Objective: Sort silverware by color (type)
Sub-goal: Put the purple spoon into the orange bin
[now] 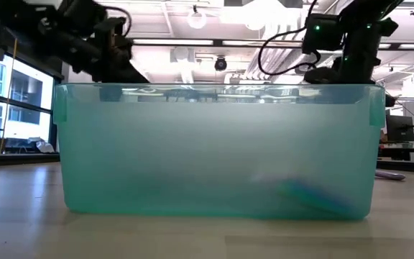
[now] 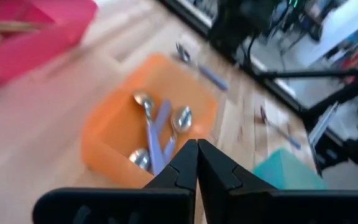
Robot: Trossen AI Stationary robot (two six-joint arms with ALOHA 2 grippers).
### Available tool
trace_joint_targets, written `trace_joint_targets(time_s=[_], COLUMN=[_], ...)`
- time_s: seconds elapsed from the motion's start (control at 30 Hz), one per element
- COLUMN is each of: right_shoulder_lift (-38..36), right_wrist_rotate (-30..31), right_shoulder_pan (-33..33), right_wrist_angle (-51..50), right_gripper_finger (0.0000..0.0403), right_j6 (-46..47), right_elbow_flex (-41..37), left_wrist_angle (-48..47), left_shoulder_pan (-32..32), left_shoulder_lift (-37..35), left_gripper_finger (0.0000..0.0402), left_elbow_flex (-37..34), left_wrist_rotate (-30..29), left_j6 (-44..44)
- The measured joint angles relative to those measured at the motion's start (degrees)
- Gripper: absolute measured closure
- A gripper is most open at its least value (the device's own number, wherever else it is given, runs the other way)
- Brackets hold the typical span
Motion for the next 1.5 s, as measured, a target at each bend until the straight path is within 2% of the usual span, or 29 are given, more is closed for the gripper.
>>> trace_joint_targets(time_s=[0.1, 0.2, 0.47, 0.6, 0.77, 0.93, 1.03, 1.23, 1.5], right_shoulder_lift=[1.97, 5.30, 15.12, 19.21, 22.56, 22.42, 22.04, 21.89, 22.09], right_wrist_rotate=[1.24, 1.36, -1.46, -3.30, -4.80, -5.71, -6.23, -6.48, -3.57], right_shoulder_pan=[0.62, 0.57, 0.58, 0.58, 0.49, 0.51, 0.54, 0.93, 2.31], right_wrist_angle=[-0.26, -0.69, 1.67, 2.25, 2.68, 4.20, 3.84, 3.19, 0.28], right_gripper_finger=[0.0274, 0.0265, 0.0265, 0.0286, 0.0336, 0.0389, 0.0394, 0.0396, 0.0397], right_j6=[3.76, 4.27, 5.32, 4.72, 2.09, -0.95, -2.66, -5.83, -13.11], right_elbow_flex=[0.00, 0.00, 0.00, 0.00, 0.29, 0.47, 1.97, 8.86, 24.93], left_wrist_angle=[6.40, 10.60, 11.50, 11.29, 11.13, 11.15, 11.15, 11.21, 11.15], left_shoulder_pan=[3.99, 7.43, 12.91, 14.33, 15.78, 17.26, 18.36, 20.81, 23.49], left_shoulder_lift=[-0.09, -0.11, -0.09, -0.10, -0.10, -0.09, -0.09, -0.09, -0.09], left_gripper_finger=[0.0401, 0.0401, 0.0401, 0.0401, 0.0401, 0.0401, 0.0401, 0.0401, 0.0401], left_elbow_flex=[-2.80, -4.49, -5.47, -5.47, -5.47, -5.47, -5.48, -5.49, -5.49], left_wrist_rotate=[1.91, 3.35, 9.03, 9.43, 9.47, 11.50, 12.98, 13.23, 16.45], left_j6=[-0.39, -1.23, -0.48, -0.04, 0.24, 1.44, 1.65, 2.70, 4.56])
